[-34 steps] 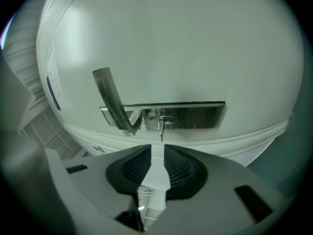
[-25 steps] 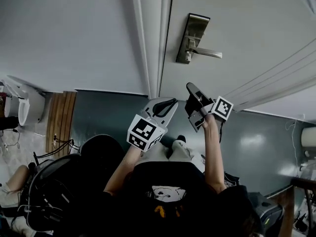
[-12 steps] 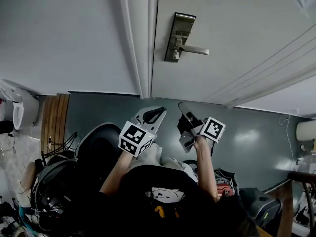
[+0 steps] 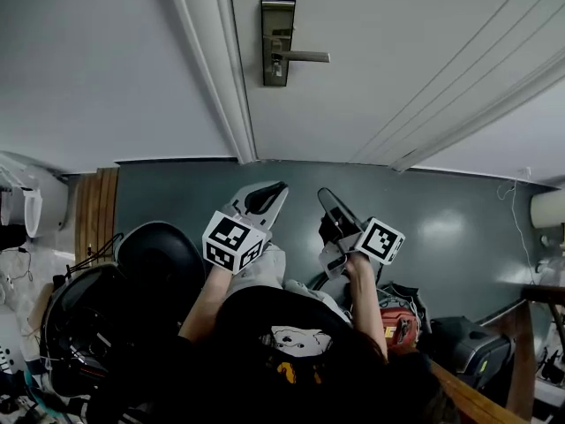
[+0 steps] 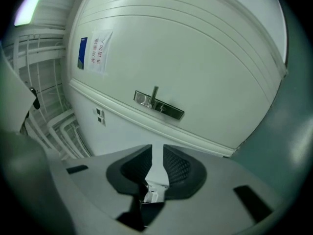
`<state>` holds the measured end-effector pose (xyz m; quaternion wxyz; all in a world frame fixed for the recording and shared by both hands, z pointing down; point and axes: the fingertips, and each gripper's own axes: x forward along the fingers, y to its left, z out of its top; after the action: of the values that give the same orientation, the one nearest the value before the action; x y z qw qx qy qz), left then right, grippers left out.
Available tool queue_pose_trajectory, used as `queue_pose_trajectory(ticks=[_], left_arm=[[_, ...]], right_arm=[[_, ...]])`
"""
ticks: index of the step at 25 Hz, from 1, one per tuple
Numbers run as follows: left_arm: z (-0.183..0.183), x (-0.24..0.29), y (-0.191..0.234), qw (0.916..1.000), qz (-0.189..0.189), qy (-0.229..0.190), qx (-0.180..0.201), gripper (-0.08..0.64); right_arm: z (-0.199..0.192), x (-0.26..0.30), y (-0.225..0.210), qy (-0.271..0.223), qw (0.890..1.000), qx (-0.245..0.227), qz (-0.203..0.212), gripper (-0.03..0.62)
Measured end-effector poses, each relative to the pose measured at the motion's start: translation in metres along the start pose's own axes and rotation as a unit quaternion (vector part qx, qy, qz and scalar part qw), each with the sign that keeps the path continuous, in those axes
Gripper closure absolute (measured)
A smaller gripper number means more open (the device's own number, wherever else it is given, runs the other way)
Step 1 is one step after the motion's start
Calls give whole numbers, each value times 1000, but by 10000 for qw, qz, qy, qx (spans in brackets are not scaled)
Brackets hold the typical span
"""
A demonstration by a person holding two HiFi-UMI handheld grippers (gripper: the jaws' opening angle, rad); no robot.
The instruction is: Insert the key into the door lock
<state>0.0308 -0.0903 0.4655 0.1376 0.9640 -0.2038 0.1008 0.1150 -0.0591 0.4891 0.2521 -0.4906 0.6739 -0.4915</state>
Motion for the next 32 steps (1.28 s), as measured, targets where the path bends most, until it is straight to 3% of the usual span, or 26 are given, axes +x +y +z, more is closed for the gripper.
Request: queue_pose_trajectory(ticks=[9, 15, 19, 32], left_arm=[[-2, -29, -100, 9996, -191, -130, 179, 535], [-10, -42, -151, 9986, -392, -178, 308, 535], [-16, -51, -184, 9978, -504, -178, 396, 535], [-26, -67, -229, 9956, -779, -192, 478, 535]], right_arm=[[-18, -93, 29, -278, 9974, -654, 128, 535], [-35, -139, 39, -420, 9917, -1212, 21, 535], [-47, -169, 42, -447, 9860, -1597, -189, 571], [-63, -204, 56, -551, 9619, -2645, -420, 573]])
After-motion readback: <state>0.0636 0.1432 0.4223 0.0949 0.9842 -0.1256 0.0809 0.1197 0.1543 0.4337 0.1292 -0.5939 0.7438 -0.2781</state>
